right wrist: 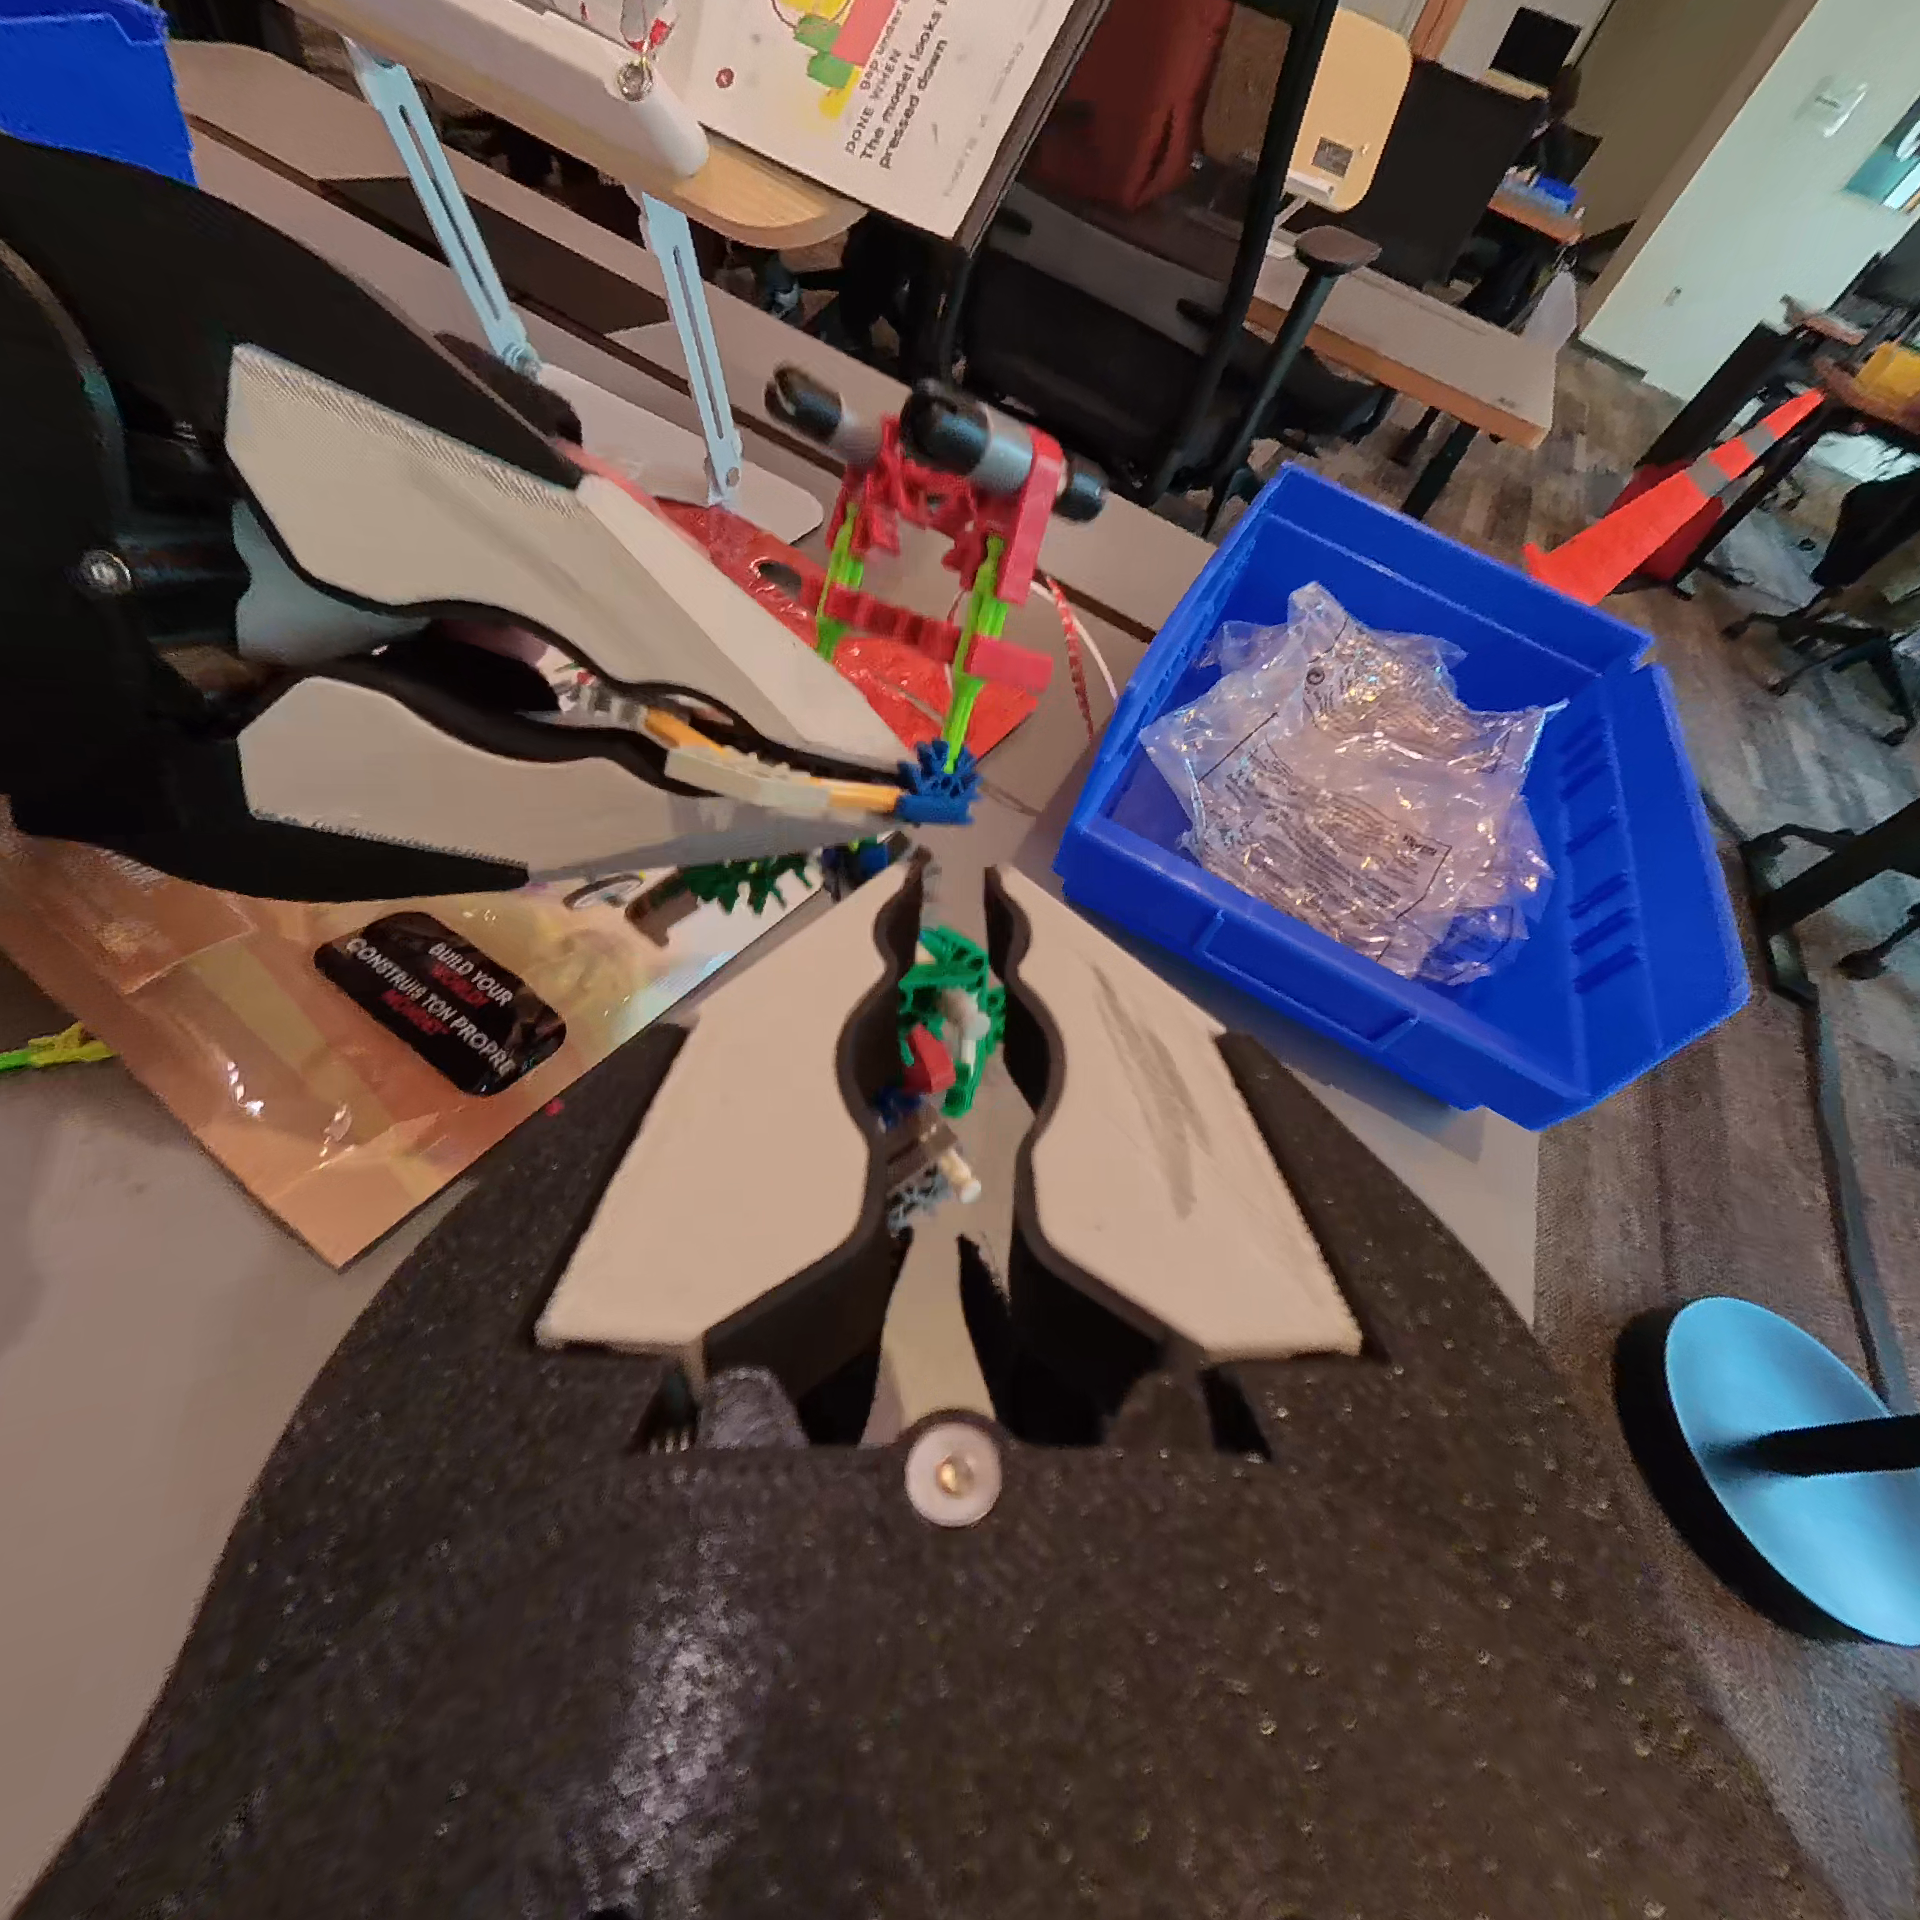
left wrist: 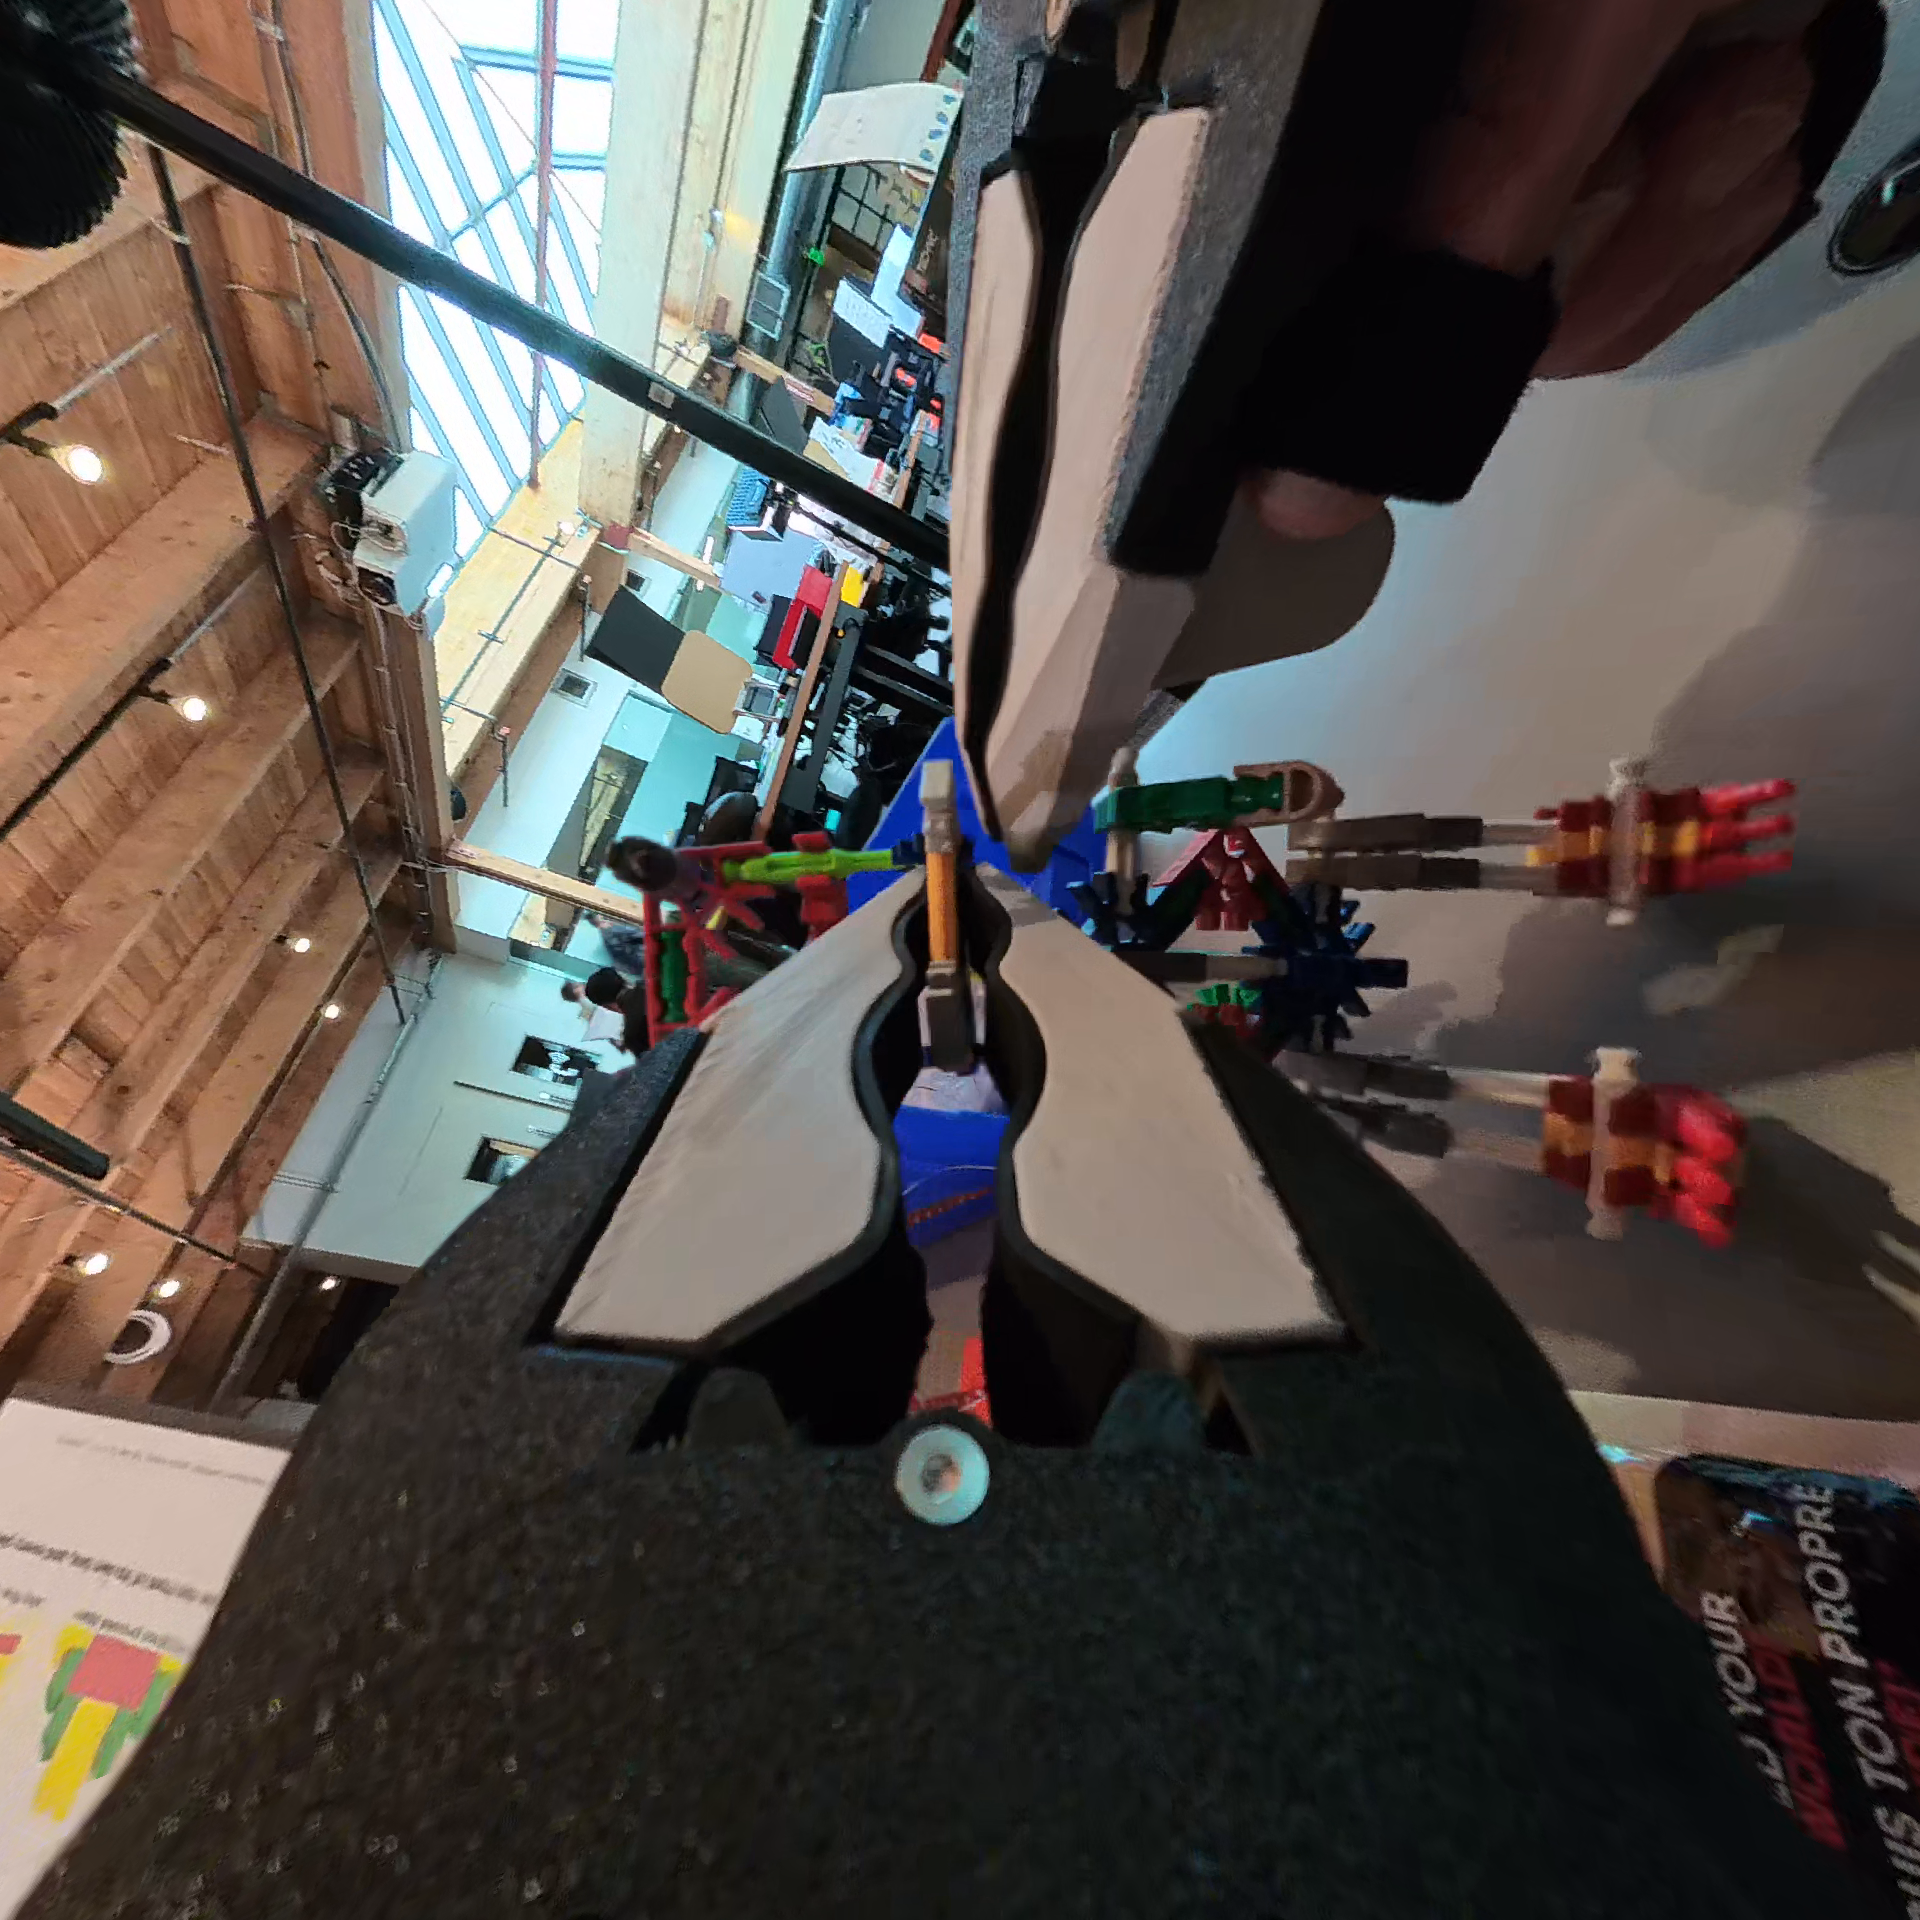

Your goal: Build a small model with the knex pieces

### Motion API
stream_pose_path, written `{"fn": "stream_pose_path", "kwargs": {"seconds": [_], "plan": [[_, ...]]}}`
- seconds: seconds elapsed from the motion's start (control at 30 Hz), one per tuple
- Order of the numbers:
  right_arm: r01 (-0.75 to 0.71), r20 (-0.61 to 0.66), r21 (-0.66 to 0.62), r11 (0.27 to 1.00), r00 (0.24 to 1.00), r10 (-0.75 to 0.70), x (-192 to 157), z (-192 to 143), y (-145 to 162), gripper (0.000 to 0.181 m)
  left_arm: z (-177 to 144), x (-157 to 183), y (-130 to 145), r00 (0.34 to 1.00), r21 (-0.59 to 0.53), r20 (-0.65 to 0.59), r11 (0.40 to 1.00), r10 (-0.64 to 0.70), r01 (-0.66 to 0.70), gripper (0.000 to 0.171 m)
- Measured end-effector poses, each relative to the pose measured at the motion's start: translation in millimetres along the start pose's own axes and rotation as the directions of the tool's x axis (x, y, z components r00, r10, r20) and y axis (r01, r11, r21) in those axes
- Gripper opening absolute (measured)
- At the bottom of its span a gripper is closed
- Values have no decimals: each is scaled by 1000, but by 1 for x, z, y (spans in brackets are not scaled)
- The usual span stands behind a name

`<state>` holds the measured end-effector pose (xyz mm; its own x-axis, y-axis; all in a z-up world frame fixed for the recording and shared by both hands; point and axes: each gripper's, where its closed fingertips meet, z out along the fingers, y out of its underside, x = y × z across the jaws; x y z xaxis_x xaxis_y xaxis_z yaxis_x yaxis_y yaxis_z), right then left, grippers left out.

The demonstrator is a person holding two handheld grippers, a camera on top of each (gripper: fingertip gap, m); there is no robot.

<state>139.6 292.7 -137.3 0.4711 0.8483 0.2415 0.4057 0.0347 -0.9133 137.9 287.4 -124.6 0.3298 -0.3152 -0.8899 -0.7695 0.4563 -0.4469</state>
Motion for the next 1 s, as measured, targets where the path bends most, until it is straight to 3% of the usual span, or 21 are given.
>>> {"fn": "stream_pose_path", "kwargs": {"seconds": [0.13, 0.4, 0.53, 0.8, 1.0], "plan": [[-32, 33, -6, 999, 999, 32, 3, -11, 6, 25, -1, -1, -2, 1000, 11, 1, 1000, 16, -16, 1], [-90, 247, -96, 991, 963, 111, -12, 5, 20, 40, 0, 0, -8, 995, 32, 0, 995, 98, -98, 1], [-119, 272, -109, 987, 951, 145, -15, 10, 18, 25, 1, -3, -10, 989, 18, 7, 989, 147, -147, 1], [-148, 253, -85, 985, 953, 165, -15, 9, 17, 18, -2, -1, -17, 981, 26, -17, 981, 195, -194, 1], [-150, 225, -72, 986, 961, 162, -13, 7, 18, 17, -12, -7, -17, 985, 24, 1, 985, 173, -172, 17]]}}
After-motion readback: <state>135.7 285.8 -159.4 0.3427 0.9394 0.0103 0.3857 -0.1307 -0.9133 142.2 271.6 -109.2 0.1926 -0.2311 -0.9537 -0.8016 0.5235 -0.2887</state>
